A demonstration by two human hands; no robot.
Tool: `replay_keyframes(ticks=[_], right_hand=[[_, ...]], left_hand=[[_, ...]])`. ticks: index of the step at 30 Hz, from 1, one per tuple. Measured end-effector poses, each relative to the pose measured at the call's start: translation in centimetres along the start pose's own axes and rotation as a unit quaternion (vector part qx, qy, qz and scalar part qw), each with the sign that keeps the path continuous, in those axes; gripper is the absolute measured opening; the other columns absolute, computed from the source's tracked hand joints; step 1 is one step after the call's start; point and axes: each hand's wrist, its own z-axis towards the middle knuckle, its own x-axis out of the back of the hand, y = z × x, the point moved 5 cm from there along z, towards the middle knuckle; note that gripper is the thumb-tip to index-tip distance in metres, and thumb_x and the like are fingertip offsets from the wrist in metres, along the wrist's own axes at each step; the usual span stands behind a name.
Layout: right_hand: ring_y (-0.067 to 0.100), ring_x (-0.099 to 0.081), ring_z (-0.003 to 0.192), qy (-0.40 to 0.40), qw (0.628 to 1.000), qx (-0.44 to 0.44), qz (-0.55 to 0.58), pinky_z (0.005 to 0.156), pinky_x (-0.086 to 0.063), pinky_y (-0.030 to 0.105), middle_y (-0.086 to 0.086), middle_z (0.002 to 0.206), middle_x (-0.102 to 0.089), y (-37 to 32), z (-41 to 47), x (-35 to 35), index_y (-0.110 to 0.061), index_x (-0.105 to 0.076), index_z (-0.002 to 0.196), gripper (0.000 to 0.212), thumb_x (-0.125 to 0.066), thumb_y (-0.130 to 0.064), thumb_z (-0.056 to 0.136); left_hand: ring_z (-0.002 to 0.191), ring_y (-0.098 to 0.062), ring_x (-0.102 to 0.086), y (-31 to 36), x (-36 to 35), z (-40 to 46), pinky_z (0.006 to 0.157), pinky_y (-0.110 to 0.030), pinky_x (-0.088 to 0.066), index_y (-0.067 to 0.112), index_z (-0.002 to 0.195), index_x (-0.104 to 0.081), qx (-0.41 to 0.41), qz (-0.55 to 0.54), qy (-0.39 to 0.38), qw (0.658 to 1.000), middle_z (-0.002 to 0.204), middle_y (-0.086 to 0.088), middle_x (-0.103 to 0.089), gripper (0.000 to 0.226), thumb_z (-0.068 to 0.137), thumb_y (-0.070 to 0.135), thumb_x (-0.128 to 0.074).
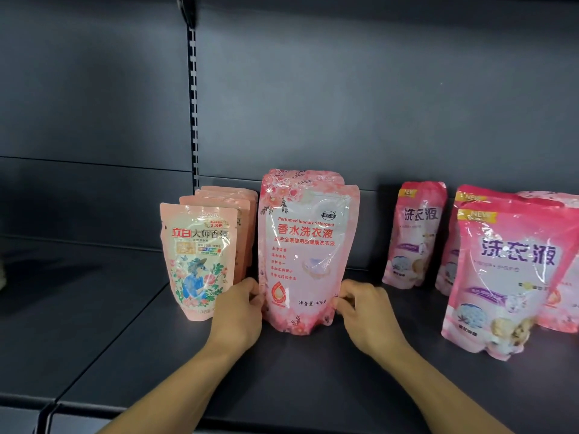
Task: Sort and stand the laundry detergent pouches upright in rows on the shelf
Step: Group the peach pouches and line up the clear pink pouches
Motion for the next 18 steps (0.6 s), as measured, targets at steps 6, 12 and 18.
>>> replay_keyframes(ticks=[6, 12, 18], right_hand=[[0.017, -0.064, 0.075, -0.007, 1.0, 0.001, 0.028, 0.071, -0.054, 0.034, 0.002, 0.079, -0.069, -0.05, -0.22, -0.12, -0.008, -0.067, 0.082, 0.01, -0.061, -0.012, 0.089], [0.017, -0.064, 0.074, -0.014, 0.999, 0.0, 0.046, 0.068, -0.051, 0.027, 0.002, 0.077, -0.068, -0.44, -0.38, -0.05, -0.007, -0.066, 0.079, 0.013, -0.06, -0.011, 0.09], [0.017, -0.063, 0.072, -0.011, 0.999, -0.018, 0.042, 0.064, -0.049, 0.025, 0.002, 0.075, -0.066, -0.61, -0.81, 0.04, -0.011, -0.059, 0.072, 0.018, -0.059, -0.013, 0.09]], left_hand=[[0.066, -0.013, -0.048, -0.11, 0.08, -0.07, 0.057, -0.018, -0.037, 0.011, 0.069, -0.048, 0.003, -0.006, 0.008, 1.0, 0.08, -0.01, -0.064, 0.026, 0.093, 0.003, -0.047], [0.067, -0.014, -0.049, -0.13, 0.14, -0.2, 0.058, -0.019, -0.038, 0.013, 0.068, -0.047, -0.005, -0.002, 0.009, 1.0, 0.078, -0.009, -0.064, 0.027, 0.093, 0.004, -0.048], [0.085, -0.017, -0.058, 0.01, -0.12, -0.82, 0.064, -0.017, -0.041, 0.017, 0.088, -0.052, -0.009, -0.031, -0.021, 0.999, 0.09, 0.0, -0.063, 0.014, 0.093, 0.005, -0.047]])
